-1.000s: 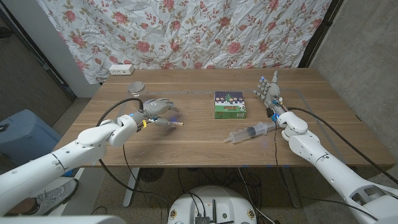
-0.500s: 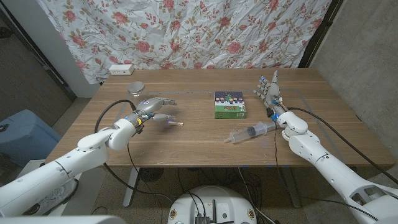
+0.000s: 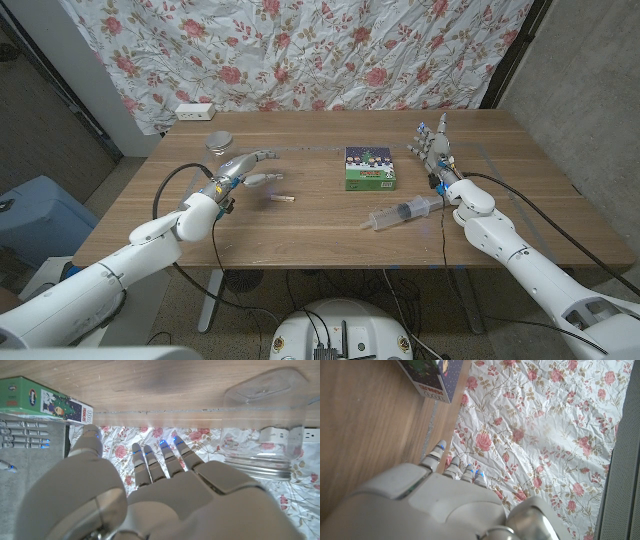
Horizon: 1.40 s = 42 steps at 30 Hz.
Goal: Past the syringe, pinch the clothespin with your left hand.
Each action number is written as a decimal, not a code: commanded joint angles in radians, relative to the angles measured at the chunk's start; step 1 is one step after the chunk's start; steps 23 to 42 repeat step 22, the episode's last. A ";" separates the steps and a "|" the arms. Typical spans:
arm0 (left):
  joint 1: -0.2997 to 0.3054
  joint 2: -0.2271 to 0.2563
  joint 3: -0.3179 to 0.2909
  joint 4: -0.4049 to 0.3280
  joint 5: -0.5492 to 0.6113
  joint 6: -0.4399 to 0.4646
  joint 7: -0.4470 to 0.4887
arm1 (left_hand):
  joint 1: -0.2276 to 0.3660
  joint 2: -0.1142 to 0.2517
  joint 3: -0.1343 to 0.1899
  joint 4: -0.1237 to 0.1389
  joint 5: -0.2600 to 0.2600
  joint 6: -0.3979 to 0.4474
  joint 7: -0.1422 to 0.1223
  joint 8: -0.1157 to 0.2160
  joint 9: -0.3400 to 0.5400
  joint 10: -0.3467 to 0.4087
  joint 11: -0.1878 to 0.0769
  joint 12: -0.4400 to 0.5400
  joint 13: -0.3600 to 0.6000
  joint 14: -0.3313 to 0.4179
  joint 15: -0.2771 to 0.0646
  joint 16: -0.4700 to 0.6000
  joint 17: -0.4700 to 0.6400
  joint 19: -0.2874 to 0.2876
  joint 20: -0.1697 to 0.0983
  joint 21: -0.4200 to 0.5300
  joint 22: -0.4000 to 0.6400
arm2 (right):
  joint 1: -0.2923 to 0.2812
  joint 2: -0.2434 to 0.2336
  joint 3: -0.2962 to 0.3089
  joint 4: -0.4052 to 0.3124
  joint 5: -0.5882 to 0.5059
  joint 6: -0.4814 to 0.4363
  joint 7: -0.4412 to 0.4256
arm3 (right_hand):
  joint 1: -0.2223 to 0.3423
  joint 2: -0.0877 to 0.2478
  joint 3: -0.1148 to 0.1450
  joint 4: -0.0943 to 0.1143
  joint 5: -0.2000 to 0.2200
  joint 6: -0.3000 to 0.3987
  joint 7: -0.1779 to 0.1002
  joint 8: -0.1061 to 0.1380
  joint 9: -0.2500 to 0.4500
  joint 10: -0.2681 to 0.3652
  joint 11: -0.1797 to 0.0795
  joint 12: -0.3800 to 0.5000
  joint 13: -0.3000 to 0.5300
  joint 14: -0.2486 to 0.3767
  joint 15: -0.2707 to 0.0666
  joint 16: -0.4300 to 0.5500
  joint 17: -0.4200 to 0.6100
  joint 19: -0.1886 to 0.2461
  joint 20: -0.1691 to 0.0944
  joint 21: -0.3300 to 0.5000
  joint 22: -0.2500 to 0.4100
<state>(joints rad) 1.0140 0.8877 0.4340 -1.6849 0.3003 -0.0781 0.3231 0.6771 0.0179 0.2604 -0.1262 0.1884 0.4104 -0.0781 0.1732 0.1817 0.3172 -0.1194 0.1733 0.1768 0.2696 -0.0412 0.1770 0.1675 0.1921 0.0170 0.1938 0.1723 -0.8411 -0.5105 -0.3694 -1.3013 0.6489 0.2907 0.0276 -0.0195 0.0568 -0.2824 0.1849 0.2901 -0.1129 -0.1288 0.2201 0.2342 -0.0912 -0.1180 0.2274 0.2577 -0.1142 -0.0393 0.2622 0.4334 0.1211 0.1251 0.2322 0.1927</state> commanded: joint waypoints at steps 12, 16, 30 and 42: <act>-0.054 -0.145 0.007 0.185 -0.193 -0.139 0.070 | -0.045 0.053 0.021 0.013 -0.008 -0.084 0.006 -0.010 -0.003 -0.041 0.033 0.004 0.000 -0.035 -0.014 -0.005 0.003 0.026 -0.018 0.007 0.000 | 0.001 0.000 0.000 0.001 0.001 0.000 0.002 | 0.001 0.080 -0.007 -0.001 0.006 0.001 -0.001 -0.001 0.003 0.001 -0.005 -0.004 0.005 0.004 -0.036 0.000 0.004 0.004 0.003 -0.003 0.005; -0.080 -0.170 0.020 0.233 -0.209 -0.174 0.068 | -0.049 0.057 0.023 0.011 -0.009 -0.095 0.005 -0.008 -0.003 -0.046 0.036 0.005 0.000 -0.042 -0.022 -0.006 0.002 0.028 -0.023 0.006 0.000 | 0.000 0.001 0.000 0.000 -0.002 0.000 -0.004 | 0.001 0.080 -0.007 -0.001 0.006 0.003 0.000 0.000 0.003 0.002 -0.003 -0.004 0.005 0.005 -0.036 0.000 0.004 0.004 0.003 -0.003 0.005; -0.074 -0.198 0.016 0.192 -0.252 -0.090 0.075 | -0.053 0.061 0.025 0.011 -0.010 -0.094 0.007 -0.003 -0.004 -0.049 0.038 0.005 -0.001 -0.043 -0.025 -0.005 0.002 0.033 -0.029 0.007 0.000 | 0.000 0.001 0.000 0.000 -0.002 -0.001 -0.004 | 0.001 0.080 -0.007 -0.001 0.006 0.003 -0.001 0.000 0.003 0.003 -0.005 -0.004 0.005 0.005 -0.036 0.000 0.004 0.004 0.003 -0.003 0.005; -0.074 -0.198 0.016 0.192 -0.252 -0.090 0.075 | -0.053 0.061 0.025 0.011 -0.010 -0.094 0.007 -0.003 -0.004 -0.049 0.038 0.005 -0.001 -0.043 -0.025 -0.005 0.002 0.033 -0.029 0.007 0.000 | 0.000 0.001 0.000 0.000 -0.002 -0.001 -0.004 | 0.001 0.080 -0.007 -0.001 0.006 0.003 -0.001 0.000 0.003 0.003 -0.005 -0.004 0.005 0.005 -0.036 0.000 0.004 0.004 0.003 -0.003 0.005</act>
